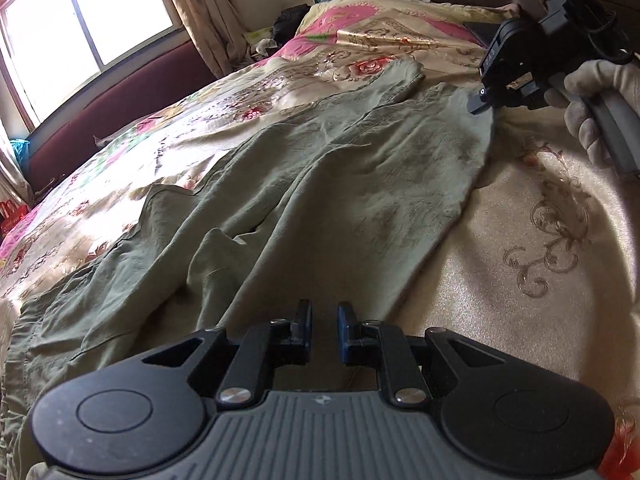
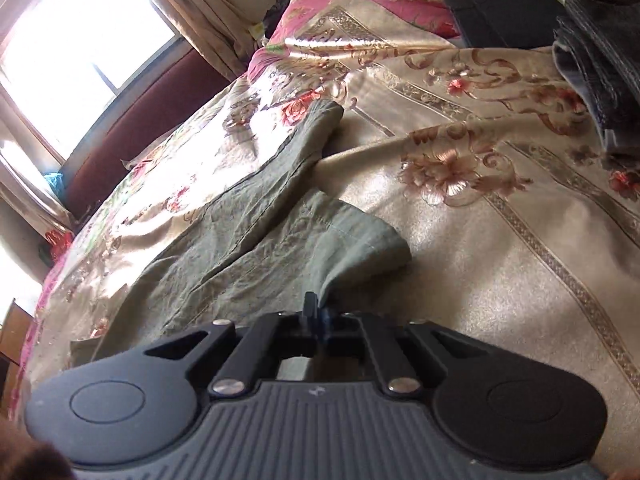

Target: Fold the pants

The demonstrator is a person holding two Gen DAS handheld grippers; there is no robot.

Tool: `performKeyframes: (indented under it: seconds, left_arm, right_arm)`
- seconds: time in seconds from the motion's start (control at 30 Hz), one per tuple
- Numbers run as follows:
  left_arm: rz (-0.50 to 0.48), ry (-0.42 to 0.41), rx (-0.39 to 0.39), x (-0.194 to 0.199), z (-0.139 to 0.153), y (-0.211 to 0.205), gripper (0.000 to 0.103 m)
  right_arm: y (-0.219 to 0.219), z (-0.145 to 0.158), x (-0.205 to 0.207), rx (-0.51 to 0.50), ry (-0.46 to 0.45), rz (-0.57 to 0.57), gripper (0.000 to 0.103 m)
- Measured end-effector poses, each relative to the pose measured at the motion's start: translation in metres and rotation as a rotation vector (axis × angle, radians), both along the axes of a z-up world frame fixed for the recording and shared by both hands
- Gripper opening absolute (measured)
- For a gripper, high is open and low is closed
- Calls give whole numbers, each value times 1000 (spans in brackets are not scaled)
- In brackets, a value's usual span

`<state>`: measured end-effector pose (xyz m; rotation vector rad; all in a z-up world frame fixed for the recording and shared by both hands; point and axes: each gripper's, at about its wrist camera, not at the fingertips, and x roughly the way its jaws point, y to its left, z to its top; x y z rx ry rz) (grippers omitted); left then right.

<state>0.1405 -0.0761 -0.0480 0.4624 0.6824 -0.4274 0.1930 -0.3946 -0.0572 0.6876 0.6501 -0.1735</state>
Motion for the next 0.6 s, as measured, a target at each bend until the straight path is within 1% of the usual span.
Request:
performKeyframes:
  seconds: [0.03, 0.1, 0.17, 0.23, 0.27, 0.33, 0.37, 0.4, 0.47, 0.5, 0.53, 0.6]
  left_arm:
    - [-1, 8, -7, 1, 1, -3, 30]
    - [-16, 29, -39, 2, 4, -10, 30]
    - [-39, 22, -65, -3, 9, -18, 30]
    - [-69, 16, -81, -10, 11, -29, 30]
    - [-80, 19, -82, -12, 11, -34, 30]
    - [-92, 21, -71, -16, 9, -43, 30]
    - [-93, 22, -64, -17, 9, -43, 30]
    - [-90, 16, -52, -19, 12, -42, 31]
    - [-79, -8, -50, -26, 20, -29, 31]
    - [-69, -23, -45, -30, 25, -18, 32]
    - [-54, -36, -35, -33, 27, -8, 34]
    - [-11, -51, -1, -36, 28, 16, 35]
  right_arm:
    - [-4, 6, -8, -8, -16, 2, 2]
    - [-13, 21, -32, -56, -35, -4, 2]
    - [-31, 32, -59, -88, -32, -36, 2]
    - [-46, 35, -78, -132, 1, -69, 4]
    - [-51, 34, -84, -177, 38, -68, 8]
    - [-57, 27, -88, -198, 132, -83, 17]
    - [-59, 26, -91, -199, 147, -92, 18]
    - [-59, 27, -96, -205, 147, -103, 19]
    - [-54, 37, -112, -250, 120, -131, 30]
    - [-49, 43, -120, -291, 113, -143, 38]
    - [-44, 48, -126, -331, 112, -147, 38]
    - [-29, 56, -132, -377, 98, -114, 38]
